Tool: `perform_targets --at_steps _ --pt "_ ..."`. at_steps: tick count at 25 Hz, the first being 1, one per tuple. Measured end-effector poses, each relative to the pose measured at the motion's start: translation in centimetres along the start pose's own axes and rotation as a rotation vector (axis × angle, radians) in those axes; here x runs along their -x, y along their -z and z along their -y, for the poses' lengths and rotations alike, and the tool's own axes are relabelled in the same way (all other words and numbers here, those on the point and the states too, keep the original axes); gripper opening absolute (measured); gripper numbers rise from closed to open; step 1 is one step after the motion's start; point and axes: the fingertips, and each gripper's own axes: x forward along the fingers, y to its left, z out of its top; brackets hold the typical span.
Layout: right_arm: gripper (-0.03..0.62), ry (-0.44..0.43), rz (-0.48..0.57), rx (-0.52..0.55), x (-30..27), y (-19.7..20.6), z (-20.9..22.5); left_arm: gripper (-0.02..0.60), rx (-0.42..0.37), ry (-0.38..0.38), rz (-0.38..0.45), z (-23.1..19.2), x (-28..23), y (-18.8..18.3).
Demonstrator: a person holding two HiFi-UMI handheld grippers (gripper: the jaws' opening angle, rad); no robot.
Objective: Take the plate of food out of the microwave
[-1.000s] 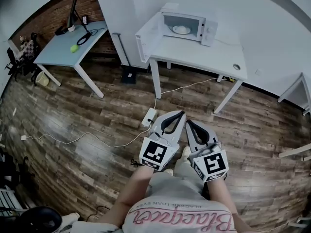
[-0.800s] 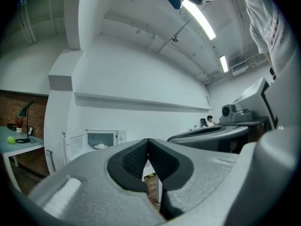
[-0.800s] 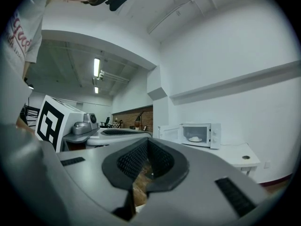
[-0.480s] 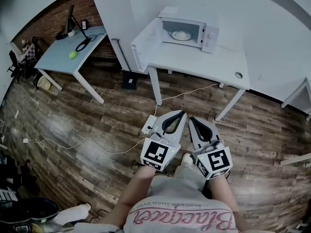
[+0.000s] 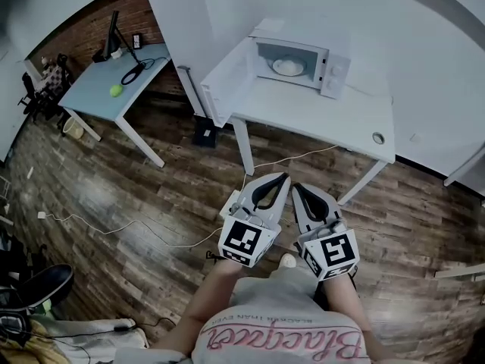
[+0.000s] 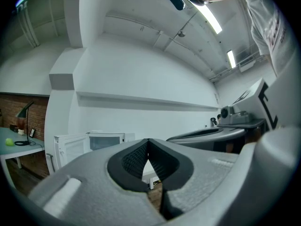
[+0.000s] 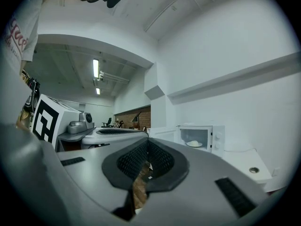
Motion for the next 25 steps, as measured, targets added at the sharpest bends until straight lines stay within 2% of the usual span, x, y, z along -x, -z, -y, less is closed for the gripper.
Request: perform_targets --at_steps 12,25 --pt "0.012 -0.021 0.016 -0.004 -2.9 -0.8 7.5 0.005 -0.016 -0.032 0.002 -0.9 -7.7 -0.3" --pt "0.012 -0.046 0.011 -0.013 -4.0 0.1 10.8 0.005 -0.018 -0.045 -0.015 -0.9 -11.4 0.8"
